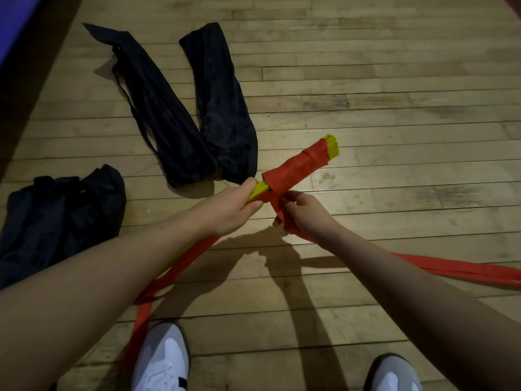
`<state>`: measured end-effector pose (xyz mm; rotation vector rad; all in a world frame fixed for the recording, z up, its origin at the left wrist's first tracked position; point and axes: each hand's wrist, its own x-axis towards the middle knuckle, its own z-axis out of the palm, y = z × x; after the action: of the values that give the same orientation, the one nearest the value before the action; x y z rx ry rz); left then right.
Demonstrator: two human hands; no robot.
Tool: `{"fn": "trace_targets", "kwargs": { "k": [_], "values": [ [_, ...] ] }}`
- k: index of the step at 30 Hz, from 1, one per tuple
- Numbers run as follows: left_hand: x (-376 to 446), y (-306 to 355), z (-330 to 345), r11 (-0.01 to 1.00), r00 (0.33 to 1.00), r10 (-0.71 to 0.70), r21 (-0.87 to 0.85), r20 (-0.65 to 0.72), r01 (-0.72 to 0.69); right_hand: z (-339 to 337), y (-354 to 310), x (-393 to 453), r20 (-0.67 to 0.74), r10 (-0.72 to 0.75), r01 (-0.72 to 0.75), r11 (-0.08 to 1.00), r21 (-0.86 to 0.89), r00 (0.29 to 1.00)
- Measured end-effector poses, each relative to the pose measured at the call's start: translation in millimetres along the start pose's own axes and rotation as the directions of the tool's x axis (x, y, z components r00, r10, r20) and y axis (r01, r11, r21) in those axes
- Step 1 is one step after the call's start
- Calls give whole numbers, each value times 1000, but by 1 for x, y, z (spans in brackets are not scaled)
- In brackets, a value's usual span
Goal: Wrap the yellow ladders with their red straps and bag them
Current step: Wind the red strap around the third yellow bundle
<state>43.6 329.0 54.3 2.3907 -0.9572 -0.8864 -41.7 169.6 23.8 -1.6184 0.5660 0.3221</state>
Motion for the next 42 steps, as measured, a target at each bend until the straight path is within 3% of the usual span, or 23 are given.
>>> {"fn": "trace_targets", "kwargs": {
  "k": [3, 8, 17, 23, 30, 37, 42],
  "values": [
    [-1, -1, 6, 1000, 1000, -22, -17, -7, 22, 2, 7, -3, 64, -17, 23, 995, -95, 998],
    [8, -7, 17, 994, 994, -101, 36, -36, 103, 3, 7, -3, 147, -31, 36, 999, -31, 989],
    [19, -21, 24, 974, 991, -114, 189, -67, 125, 10, 8, 2, 75, -41, 40, 999, 14, 996],
    [19, -24, 36, 954, 968, -113, 248, -223, 168, 14, 0, 9, 47, -19, 19, 1000, 7, 999],
    [3, -25, 38, 987, 993, -117, 110, -21, 118, 17, 8, 8, -15, 49, -47, 991, 124, 999],
    [13, -36, 33, 968, 952, -131, 174, -277, 184, 17, 10, 6, 174, 39, -49, 997, 56, 984],
    [15, -33, 24, 946, 945, -81, 274, -317, 173, 21, 9, 3, 195, 18, -19, 1000, 3, 981]
  ]
}}
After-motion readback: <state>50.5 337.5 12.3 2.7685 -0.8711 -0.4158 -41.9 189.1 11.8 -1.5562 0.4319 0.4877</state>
